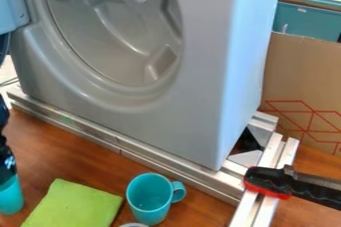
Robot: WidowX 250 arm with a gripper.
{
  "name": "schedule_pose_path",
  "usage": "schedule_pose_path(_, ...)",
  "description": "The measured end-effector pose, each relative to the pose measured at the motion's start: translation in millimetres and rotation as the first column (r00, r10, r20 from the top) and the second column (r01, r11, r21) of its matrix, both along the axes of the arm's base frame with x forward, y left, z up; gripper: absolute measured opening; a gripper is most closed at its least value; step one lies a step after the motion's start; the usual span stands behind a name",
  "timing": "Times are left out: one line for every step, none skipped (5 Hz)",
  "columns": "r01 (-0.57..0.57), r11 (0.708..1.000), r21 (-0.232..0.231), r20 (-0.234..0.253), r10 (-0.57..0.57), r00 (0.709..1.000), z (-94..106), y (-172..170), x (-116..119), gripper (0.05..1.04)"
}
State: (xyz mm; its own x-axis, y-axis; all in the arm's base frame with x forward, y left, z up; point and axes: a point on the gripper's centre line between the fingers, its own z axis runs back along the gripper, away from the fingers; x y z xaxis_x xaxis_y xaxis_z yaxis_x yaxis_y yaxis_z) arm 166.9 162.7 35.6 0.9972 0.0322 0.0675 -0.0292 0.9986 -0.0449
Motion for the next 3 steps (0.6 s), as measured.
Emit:
schedule_pose_path(0.043, 0.998, 0.053, 0.019, -0.044, 0.999, 28.9, -16.2, 11.7, 1.007)
schedule_pose_path(0.117, 0.989, 0.091, 0.045, -0.122, 0.992, 55.1, -44.8, 40.9, 1.002)
schedule_pose_path(0.225, 0.971, 0.082, 0.057, -0.23, 0.971, 60.0, -82.3, 61.3, 1.001)
